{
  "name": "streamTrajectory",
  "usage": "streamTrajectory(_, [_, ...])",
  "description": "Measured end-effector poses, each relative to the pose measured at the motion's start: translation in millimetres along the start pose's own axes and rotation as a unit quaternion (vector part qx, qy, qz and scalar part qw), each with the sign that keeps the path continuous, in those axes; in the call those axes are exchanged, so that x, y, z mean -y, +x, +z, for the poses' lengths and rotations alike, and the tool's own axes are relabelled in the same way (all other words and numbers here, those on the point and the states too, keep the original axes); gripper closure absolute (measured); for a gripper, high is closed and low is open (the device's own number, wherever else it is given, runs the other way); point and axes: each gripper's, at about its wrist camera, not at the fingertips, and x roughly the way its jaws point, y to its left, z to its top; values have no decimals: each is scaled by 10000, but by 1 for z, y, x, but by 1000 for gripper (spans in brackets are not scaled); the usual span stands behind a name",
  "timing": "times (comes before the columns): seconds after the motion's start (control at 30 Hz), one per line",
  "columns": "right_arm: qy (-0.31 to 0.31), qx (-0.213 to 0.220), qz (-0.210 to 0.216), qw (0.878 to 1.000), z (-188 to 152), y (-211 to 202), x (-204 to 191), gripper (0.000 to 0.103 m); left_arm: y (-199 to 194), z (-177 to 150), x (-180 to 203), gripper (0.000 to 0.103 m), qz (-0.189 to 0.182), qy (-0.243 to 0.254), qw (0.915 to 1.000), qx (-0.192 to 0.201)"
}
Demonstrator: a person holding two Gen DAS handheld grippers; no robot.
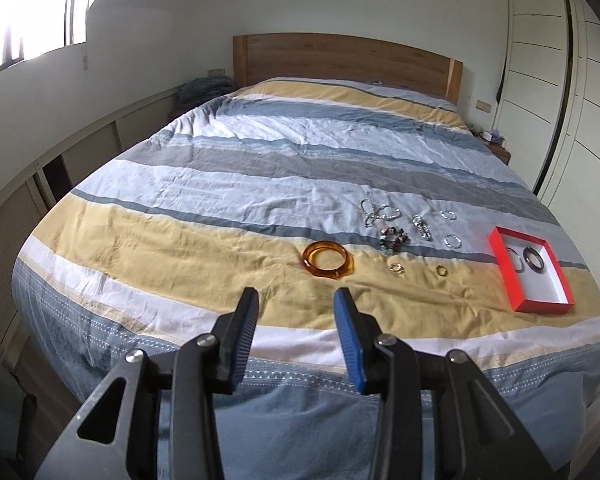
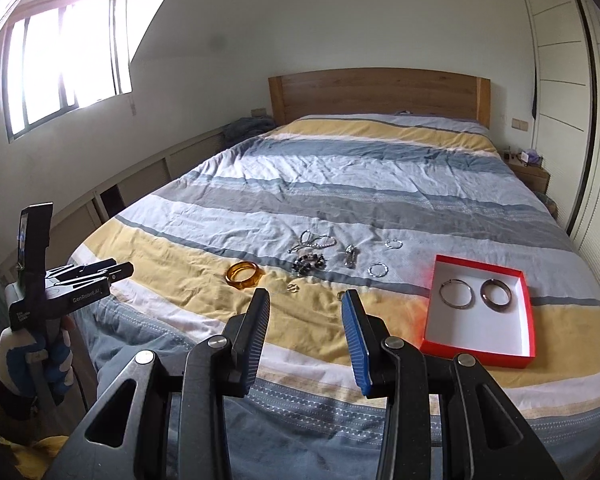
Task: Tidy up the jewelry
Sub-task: 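Withdraw both grippers from the box toward the remaining jewelry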
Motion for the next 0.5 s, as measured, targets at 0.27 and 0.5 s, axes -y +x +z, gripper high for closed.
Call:
streamTrajectory(0.27, [-55, -463, 339, 9983, -6, 77, -3, 66, 62, 0, -8, 66, 187, -64, 9986, -488])
streamTrajectory(0.5, [-134, -1043, 617, 9925, -12, 158, 1, 66, 135, 16, -9, 66, -46, -445, 9952, -872])
